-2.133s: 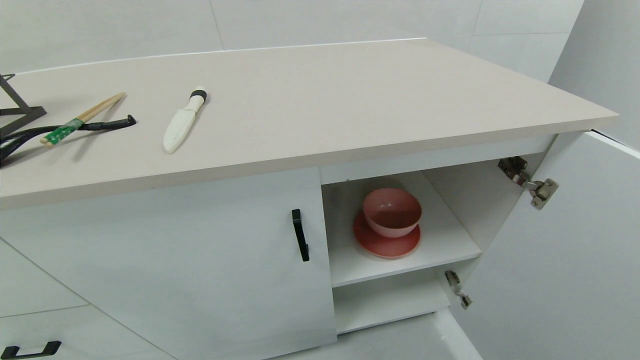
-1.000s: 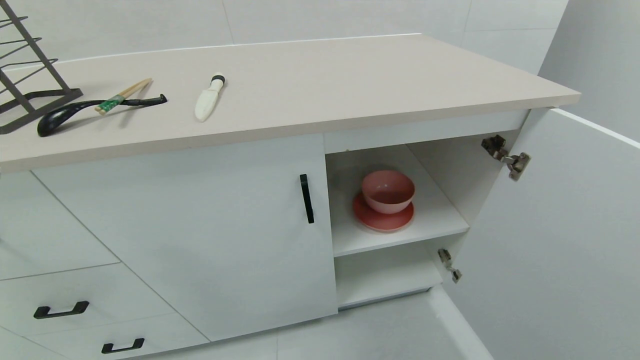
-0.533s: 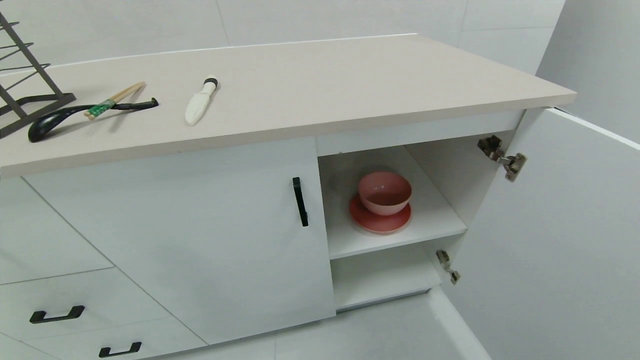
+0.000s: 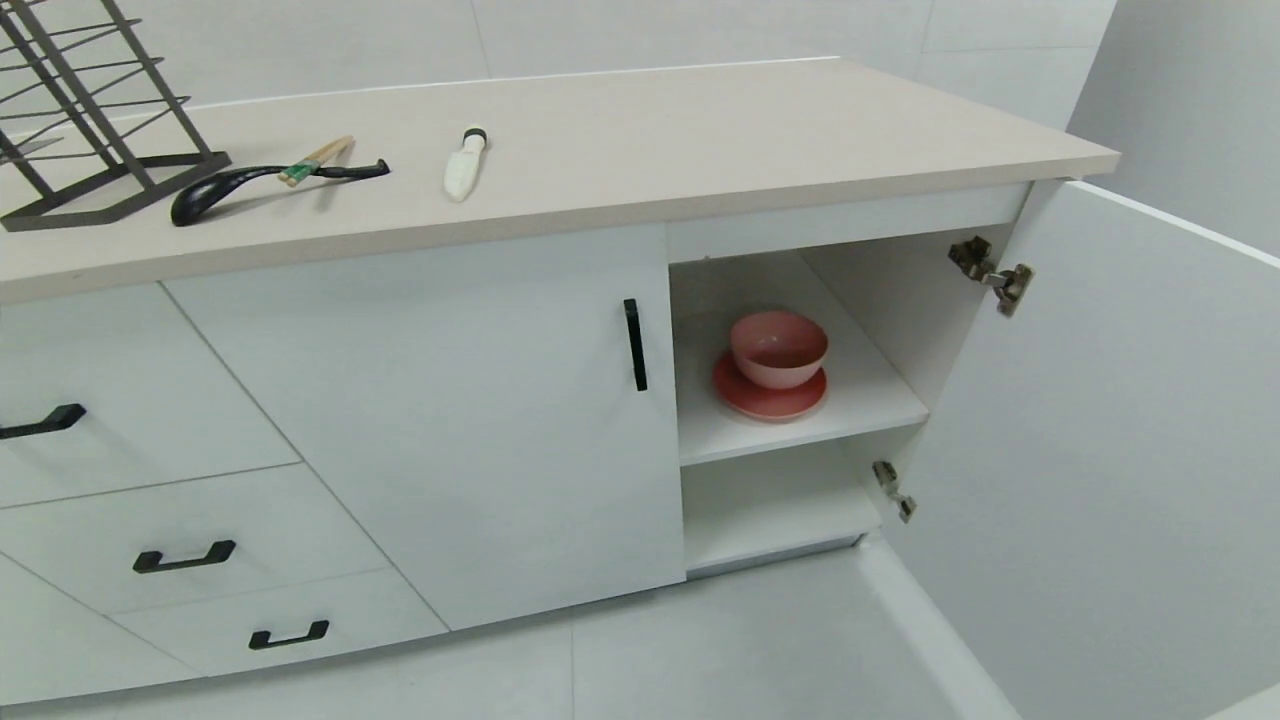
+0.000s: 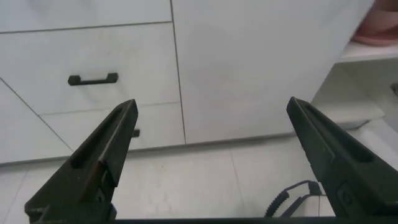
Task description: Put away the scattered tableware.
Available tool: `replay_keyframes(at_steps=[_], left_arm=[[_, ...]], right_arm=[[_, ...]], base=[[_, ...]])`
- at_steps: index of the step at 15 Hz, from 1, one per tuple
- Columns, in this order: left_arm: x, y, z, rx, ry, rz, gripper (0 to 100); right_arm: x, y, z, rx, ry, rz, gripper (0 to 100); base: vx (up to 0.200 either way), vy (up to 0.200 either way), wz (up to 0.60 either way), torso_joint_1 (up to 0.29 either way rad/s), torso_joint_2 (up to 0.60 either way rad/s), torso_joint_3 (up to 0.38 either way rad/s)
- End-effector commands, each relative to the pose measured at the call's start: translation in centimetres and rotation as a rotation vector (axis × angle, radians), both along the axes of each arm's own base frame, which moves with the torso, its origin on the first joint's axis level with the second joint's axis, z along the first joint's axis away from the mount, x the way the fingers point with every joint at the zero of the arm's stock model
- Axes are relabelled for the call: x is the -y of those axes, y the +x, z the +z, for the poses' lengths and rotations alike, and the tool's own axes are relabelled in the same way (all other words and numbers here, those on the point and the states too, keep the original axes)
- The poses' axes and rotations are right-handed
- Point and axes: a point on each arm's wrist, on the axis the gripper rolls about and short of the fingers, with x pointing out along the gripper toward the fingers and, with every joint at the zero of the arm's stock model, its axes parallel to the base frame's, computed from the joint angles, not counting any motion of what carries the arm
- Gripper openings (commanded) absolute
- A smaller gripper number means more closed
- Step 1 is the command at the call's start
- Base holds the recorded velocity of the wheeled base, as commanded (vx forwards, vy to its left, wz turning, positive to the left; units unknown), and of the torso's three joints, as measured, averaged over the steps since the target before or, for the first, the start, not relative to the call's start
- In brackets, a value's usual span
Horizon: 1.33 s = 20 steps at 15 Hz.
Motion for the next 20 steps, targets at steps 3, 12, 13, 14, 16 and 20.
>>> replay_keyframes(at_steps=[3,12,13,14,16,20], left_arm=[[-0.01,0.02,-0.05,-0.004,0.002,-0.001,100],[-0.01,0.02,0.00,0.001,0.005,-0.001,100],[0.00,0.02,-0.02,-0.001,0.013,-0.004,100],[0.01,0.02,-0.02,-0.002,0.028,-0.007,100],[0.01,0.02,-0.02,-0.002,0.019,-0.009,100],[0.01,0.02,-0.03,-0.003,0.023,-0.009,100]], right_arm=[[-0.01,0.01,0.00,-0.002,0.001,-0.001,100],[-0.01,0.03,-0.04,-0.003,0.036,0.000,100],[-0.01,0.03,-0.04,-0.003,0.036,-0.001,100],[-0.01,0.03,-0.04,-0.003,0.036,-0.001,100],[-0.01,0.03,-0.04,-0.003,0.035,0.000,100],[-0.01,0.03,-0.04,-0.003,0.033,0.000,100]], base=[[-0.200,0.000,0.00,0.001,0.00,0.002],[-0.133,-0.067,0.00,0.000,0.00,0.002],[0.000,-0.200,0.00,0.002,0.00,0.002],[0.000,0.000,0.00,0.000,0.00,0.000],[0.000,0.000,0.00,0.000,0.00,0.000],[0.000,0.000,0.00,0.000,0.00,0.000]])
